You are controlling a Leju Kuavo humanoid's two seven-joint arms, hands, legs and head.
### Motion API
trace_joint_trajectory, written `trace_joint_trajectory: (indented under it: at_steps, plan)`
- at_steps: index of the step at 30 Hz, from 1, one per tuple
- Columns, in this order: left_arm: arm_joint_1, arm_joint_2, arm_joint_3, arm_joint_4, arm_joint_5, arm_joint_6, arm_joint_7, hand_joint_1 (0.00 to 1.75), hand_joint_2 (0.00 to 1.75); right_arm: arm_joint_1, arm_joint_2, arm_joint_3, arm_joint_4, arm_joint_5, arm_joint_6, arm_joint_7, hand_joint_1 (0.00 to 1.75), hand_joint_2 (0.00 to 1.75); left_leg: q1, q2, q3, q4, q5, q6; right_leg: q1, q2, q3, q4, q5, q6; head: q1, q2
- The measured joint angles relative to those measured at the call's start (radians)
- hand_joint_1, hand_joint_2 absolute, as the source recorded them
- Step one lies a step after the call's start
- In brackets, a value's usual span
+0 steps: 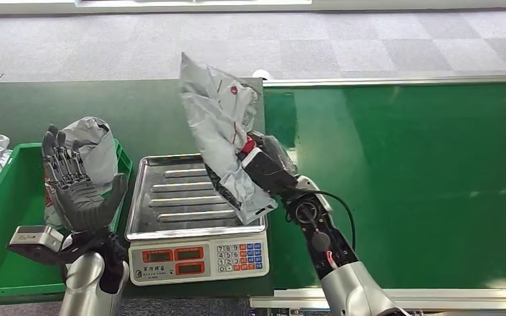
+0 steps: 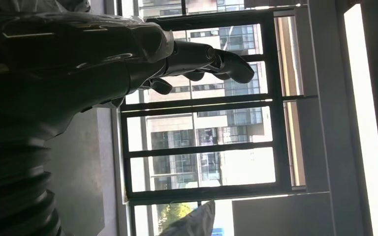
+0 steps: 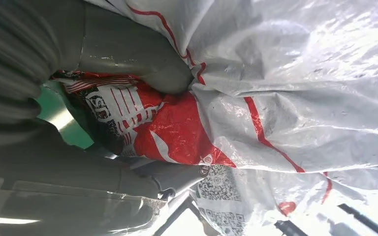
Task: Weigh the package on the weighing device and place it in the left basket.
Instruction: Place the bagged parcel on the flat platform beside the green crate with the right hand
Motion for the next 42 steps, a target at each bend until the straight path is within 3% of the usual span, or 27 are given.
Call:
trace_joint_trajectory:
  at_steps: [8,9,12,13,20,37,42]
  plan:
    - [-0.005,0.005,0.018,-0.030,-0.010,0.016,0.004,0.00,1.75,-0.036,0.038,0.175,0.063,0.124,-0.028,0.025,1.75,1.75,-0.001,0.000,0.000,0.000,0.000,0.000,-0.001,0.000,0.000,0.000,0.000,0.000,0.000,0.000]
    - [-0.005,0.005,0.021,-0.033,-0.010,0.017,0.004,0.00,1.75,-0.039,0.040,0.191,0.067,0.133,-0.027,0.028,1.45,1.75,-0.001,0.000,0.000,0.000,0.000,0.000,-0.001,0.000,0.000,0.000,0.000,0.000,0.000,0.000]
    - [-0.001,0.005,0.027,-0.041,-0.010,0.020,0.005,0.00,1.75,-0.047,0.044,0.227,0.078,0.147,-0.023,0.038,0.14,1.75,-0.001,0.000,0.000,0.000,0.000,0.000,-0.001,0.000,0.000,0.000,0.000,0.000,0.000,0.000]
    - [0.003,0.005,0.029,-0.045,-0.011,0.022,0.005,0.00,1.75,-0.051,0.045,0.237,0.082,0.151,-0.024,0.047,0.00,1.75,-0.001,0.000,0.000,0.000,0.000,0.000,-0.001,0.000,0.000,0.000,0.000,0.000,0.000,0.000]
    - [0.048,0.001,0.050,-0.089,-0.017,0.039,0.006,0.00,1.75,-0.061,0.046,0.265,0.105,0.159,-0.068,0.111,0.00,1.75,-0.001,0.000,0.000,0.000,0.000,0.000,0.000,0.000,0.000,0.000,0.000,0.000,0.000,0.000]
    - [0.064,0.001,0.064,-0.110,-0.023,0.044,0.021,0.00,1.75,-0.070,0.047,0.273,0.118,0.145,-0.061,0.111,0.00,1.75,-0.001,0.000,0.000,0.000,0.000,0.000,0.000,0.000,0.000,0.000,0.000,0.000,0.000,0.000]
    - [0.079,0.000,0.066,-0.115,-0.041,0.028,0.027,0.00,1.75,-0.054,0.034,0.265,0.089,0.087,-0.068,0.070,0.00,1.75,-0.001,0.000,0.000,0.000,0.000,0.000,-0.001,0.000,-0.001,0.000,0.000,0.000,0.000,0.000]
